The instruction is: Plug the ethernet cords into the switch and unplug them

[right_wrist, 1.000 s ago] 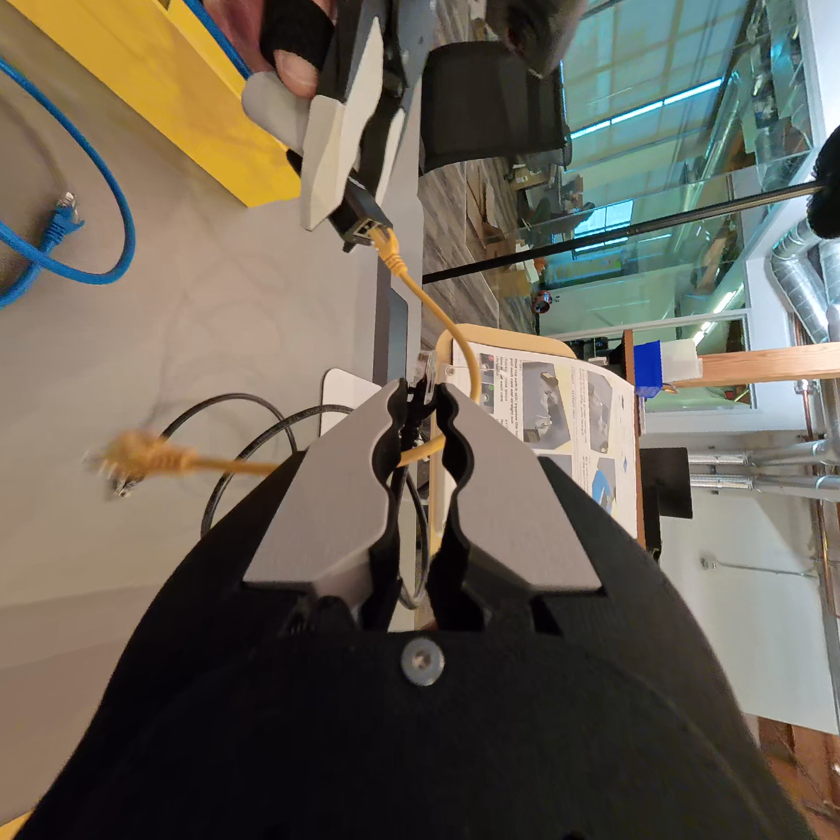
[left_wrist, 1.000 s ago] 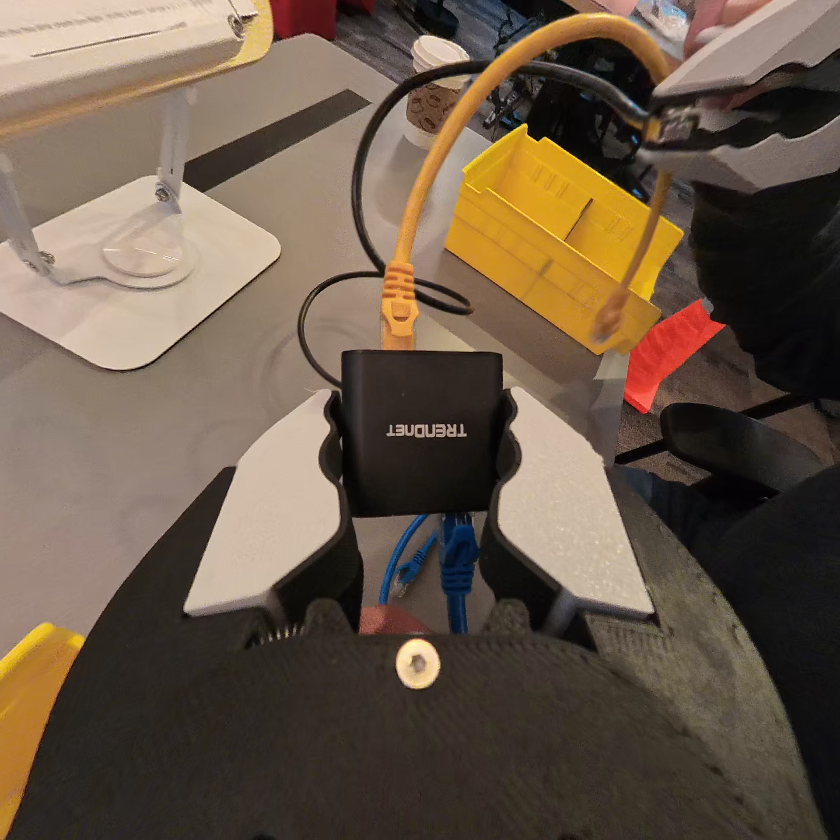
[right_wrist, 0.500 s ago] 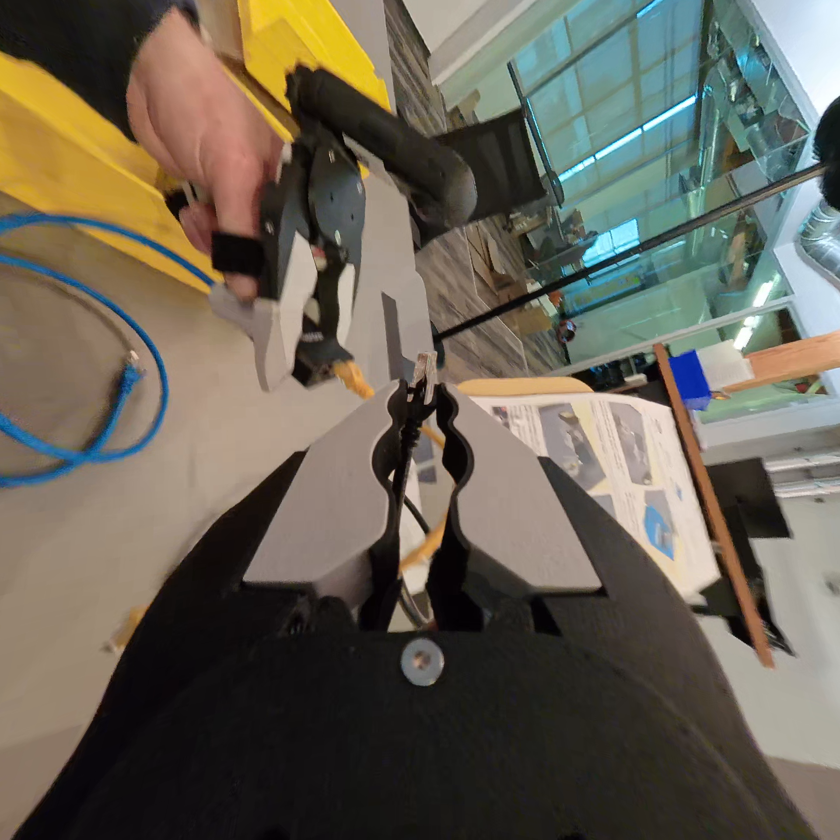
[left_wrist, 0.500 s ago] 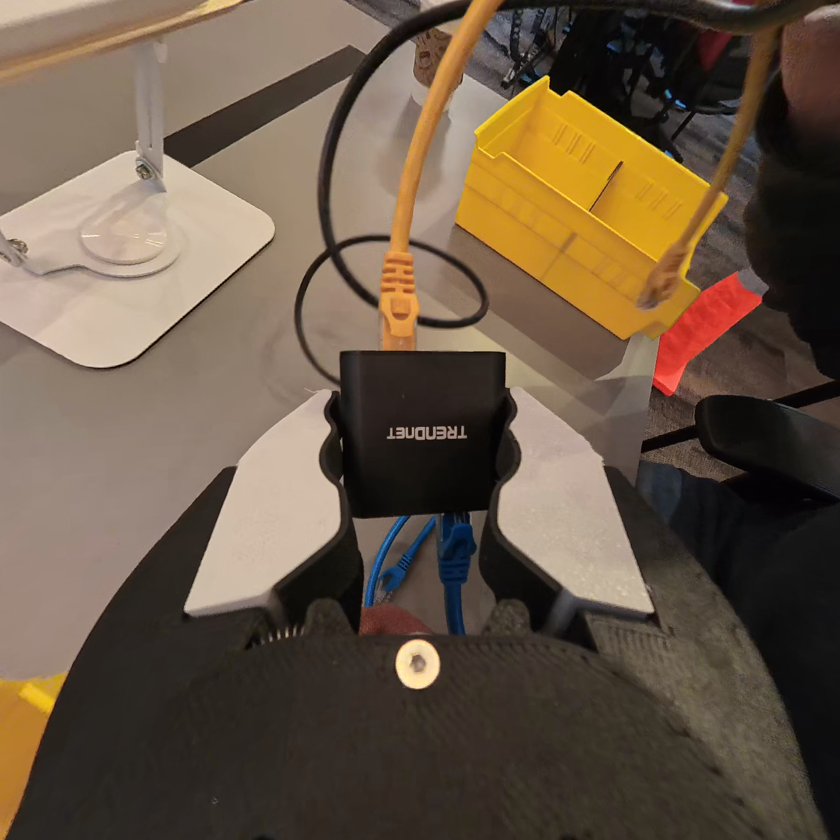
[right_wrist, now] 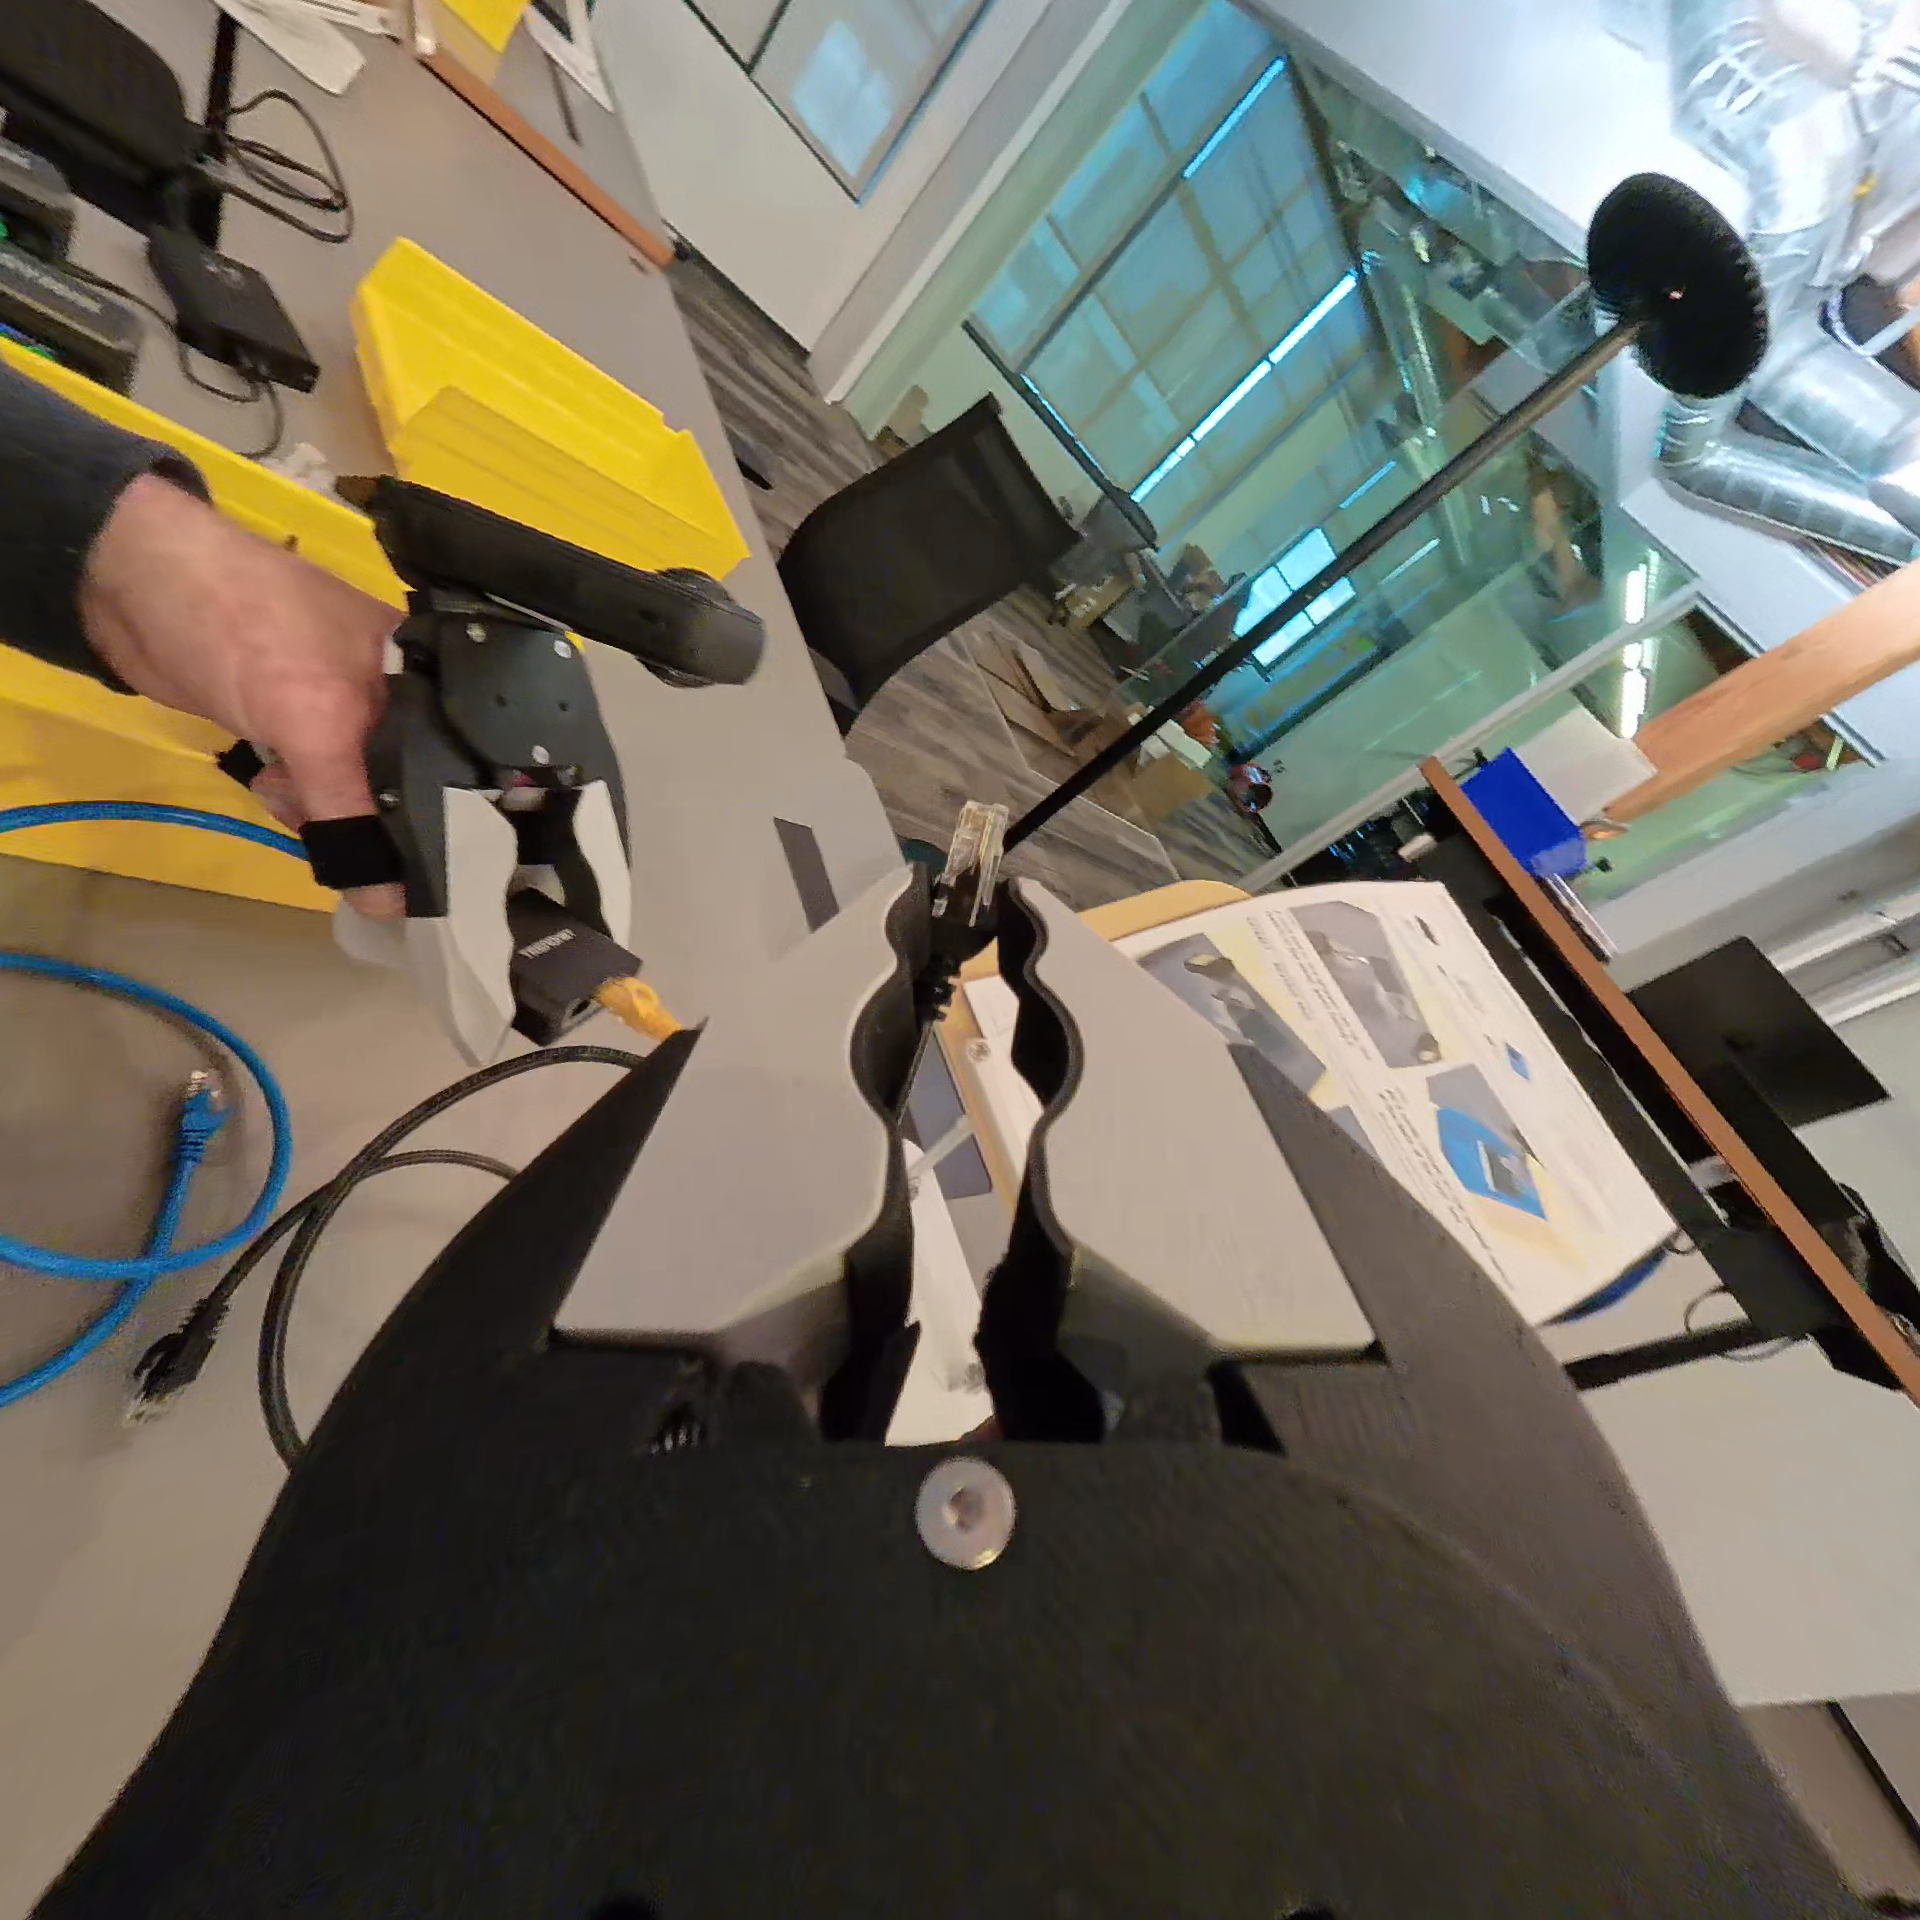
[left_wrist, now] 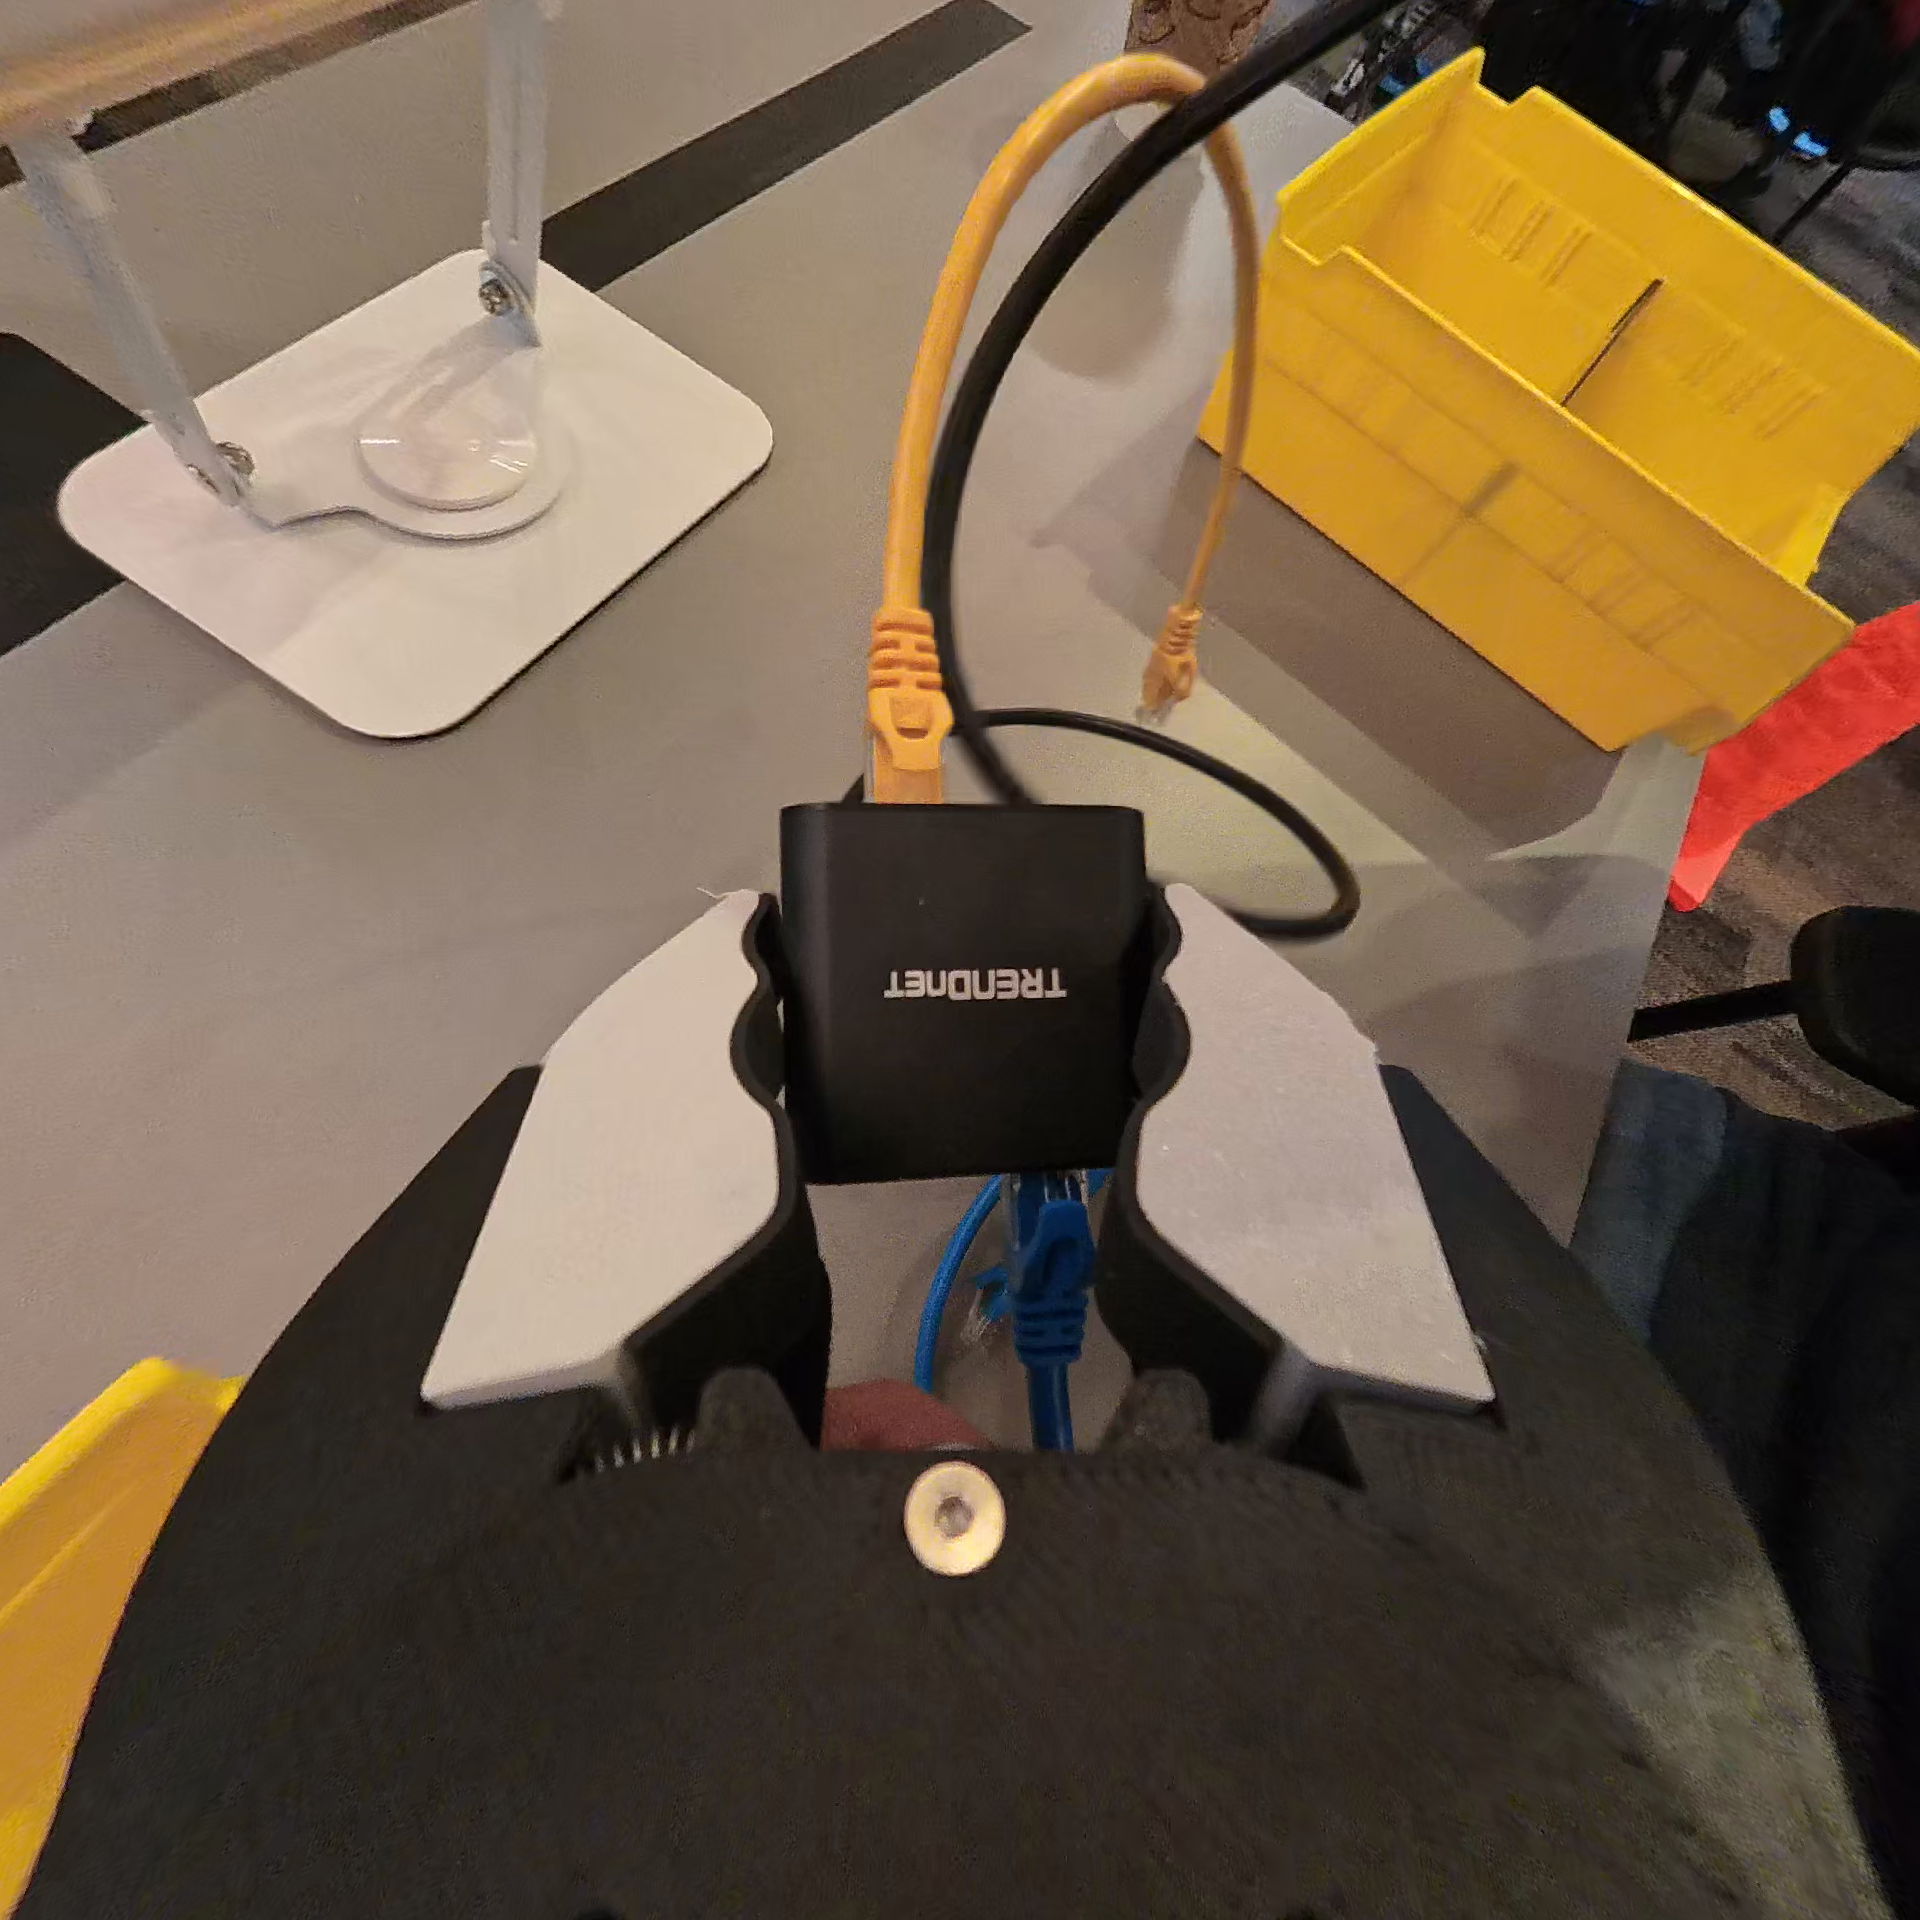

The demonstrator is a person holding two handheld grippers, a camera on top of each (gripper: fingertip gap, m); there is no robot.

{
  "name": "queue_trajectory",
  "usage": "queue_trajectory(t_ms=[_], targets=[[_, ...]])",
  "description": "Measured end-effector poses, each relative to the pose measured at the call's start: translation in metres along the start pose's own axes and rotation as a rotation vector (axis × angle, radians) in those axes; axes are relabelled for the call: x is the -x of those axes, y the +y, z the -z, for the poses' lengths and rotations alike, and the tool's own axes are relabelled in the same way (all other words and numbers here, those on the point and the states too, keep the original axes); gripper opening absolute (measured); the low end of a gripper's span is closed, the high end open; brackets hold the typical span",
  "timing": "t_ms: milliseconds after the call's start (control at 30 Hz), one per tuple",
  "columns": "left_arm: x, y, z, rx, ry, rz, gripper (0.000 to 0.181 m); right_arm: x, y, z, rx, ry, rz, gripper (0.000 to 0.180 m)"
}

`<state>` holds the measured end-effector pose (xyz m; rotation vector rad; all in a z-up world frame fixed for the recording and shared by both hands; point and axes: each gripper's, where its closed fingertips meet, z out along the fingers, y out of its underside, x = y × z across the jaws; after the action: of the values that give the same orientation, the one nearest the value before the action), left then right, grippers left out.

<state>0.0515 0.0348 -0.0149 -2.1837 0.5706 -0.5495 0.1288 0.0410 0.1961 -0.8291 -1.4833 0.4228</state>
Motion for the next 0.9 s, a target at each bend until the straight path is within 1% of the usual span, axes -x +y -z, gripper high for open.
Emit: queue_trajectory(t_ms=[167,267,400,600,700,767,833,867,900], targets=[[0.009,0.008,0.008,0.012,-0.029,0.008,0.065,-0.033,0.009,0.021,0.041,0.105,0.022,0.011],[0.011,0.014,0.012,0.014,-0.039,0.007,0.066,-0.053,0.011,0.036,0.036,0.142,-0.024,0.01],[0.014,0.021,0.015,0.012,-0.048,0.019,0.066,-0.075,0.018,0.058,0.077,0.192,-0.019,0.011],[0.01,0.024,0.017,0.004,-0.022,0.015,0.065,-0.11,0.019,0.105,0.118,0.295,-0.037,0.011],[0.001,0.018,0.021,-0.045,0.03,-0.009,0.065,-0.13,0.032,0.13,0.186,0.363,-0.028,0.011],[0.005,0.017,0.023,-0.044,0.0,-0.015,0.065,-0.145,0.041,0.149,0.231,0.429,-0.015,0.011],[-0.002,0.013,0.026,-0.066,0.043,-0.032,0.065,-0.158,0.053,0.163,0.321,0.495,0.052,0.01],[-0.009,0.01,0.028,-0.083,0.074,-0.056,0.065,-0.165,0.058,0.167,0.356,0.52,0.074,0.011],[-0.016,0.006,0.029,-0.097,0.096,-0.086,0.065,-0.167,0.061,0.166,0.355,0.519,0.065,0.011]])
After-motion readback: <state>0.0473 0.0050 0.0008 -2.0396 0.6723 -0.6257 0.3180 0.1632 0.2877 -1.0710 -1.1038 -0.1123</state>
